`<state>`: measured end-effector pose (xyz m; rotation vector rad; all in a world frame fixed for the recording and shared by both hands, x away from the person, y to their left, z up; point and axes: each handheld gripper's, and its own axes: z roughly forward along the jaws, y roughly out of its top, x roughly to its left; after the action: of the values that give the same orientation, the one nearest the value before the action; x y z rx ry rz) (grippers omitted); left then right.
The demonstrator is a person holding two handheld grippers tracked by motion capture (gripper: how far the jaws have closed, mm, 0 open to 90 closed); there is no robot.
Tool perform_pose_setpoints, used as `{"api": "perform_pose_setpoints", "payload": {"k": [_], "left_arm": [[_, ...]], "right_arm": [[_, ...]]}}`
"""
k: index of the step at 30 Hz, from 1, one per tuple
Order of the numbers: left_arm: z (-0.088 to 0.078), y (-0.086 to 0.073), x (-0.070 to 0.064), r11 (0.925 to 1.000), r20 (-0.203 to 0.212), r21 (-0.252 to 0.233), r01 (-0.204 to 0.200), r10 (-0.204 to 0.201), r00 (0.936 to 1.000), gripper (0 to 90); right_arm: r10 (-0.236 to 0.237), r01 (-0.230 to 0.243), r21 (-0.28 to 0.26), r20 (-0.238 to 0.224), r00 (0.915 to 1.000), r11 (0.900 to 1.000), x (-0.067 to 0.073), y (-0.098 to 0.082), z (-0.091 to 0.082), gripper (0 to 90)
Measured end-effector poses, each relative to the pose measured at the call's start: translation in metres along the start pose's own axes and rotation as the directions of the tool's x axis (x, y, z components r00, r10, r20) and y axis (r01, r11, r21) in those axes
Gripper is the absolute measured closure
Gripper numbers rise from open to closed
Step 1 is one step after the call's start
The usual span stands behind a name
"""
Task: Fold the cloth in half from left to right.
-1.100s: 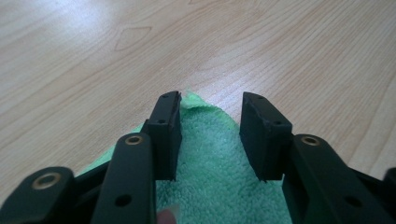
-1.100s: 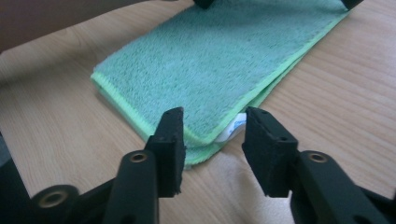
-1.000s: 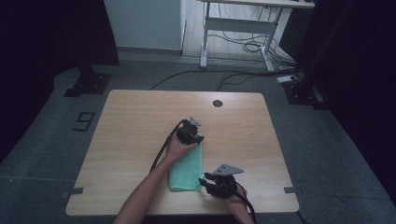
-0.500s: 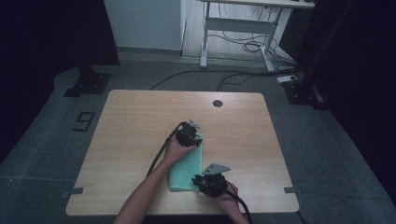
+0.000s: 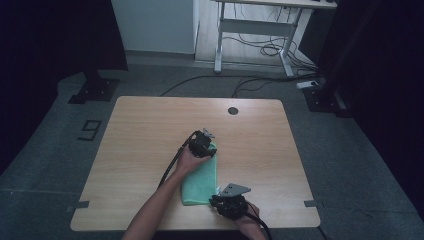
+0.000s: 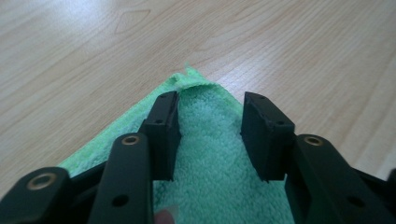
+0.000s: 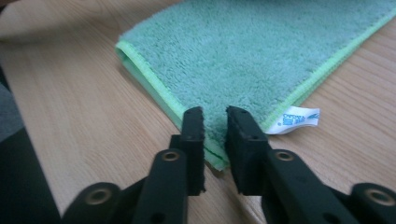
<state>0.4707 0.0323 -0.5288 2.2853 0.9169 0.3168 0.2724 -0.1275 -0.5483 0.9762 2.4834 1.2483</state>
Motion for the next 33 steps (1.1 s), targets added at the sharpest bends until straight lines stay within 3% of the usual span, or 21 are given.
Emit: {"api": "perform_pose_setpoints", "payload": {"k": [1,4,10,20,29,33], "left_arm": [[0.0,0.0,0.0,1.0,0.0,0.0,0.0,0.0,1.0,55.4],[-0.022,-0.003,0.008,0.9988,0.003,-0.048,0.005,-0.005,1.0,55.7],[-0.046,-0.013,0.025,0.9984,-0.032,-0.055,0.01,-0.012,0.9994,55.9],[-0.043,-0.035,0.048,0.9977,-0.038,-0.007,0.068,-0.068,0.997,56.7],[-0.045,-0.041,0.057,0.9962,-0.05,-0.014,0.086,-0.086,0.995,57.6],[-0.041,-0.046,0.063,0.9961,-0.053,0.013,0.087,-0.086,0.9949,59.4]], "right_arm": [[-0.001,0.001,-0.007,-0.005,1.0,1.0,-0.001,0.001,-0.001,73.6],[0.001,-0.001,-0.034,-0.004,1.0,0.999,-0.003,0.005,-0.005,70.4],[0.016,-0.017,-0.061,-0.005,0.9999,0.998,-0.009,0.015,-0.006,66.3],[0.017,-0.017,-0.055,-0.009,0.9998,0.998,-0.011,0.024,0.007,63.3],[0.015,-0.015,-0.05,0.003,0.9999,0.999,-0.014,0.024,0.008,62.7],[0.016,-0.016,-0.048,0.01,0.9998,0.999,-0.017,0.028,0.012,62.6]]}}
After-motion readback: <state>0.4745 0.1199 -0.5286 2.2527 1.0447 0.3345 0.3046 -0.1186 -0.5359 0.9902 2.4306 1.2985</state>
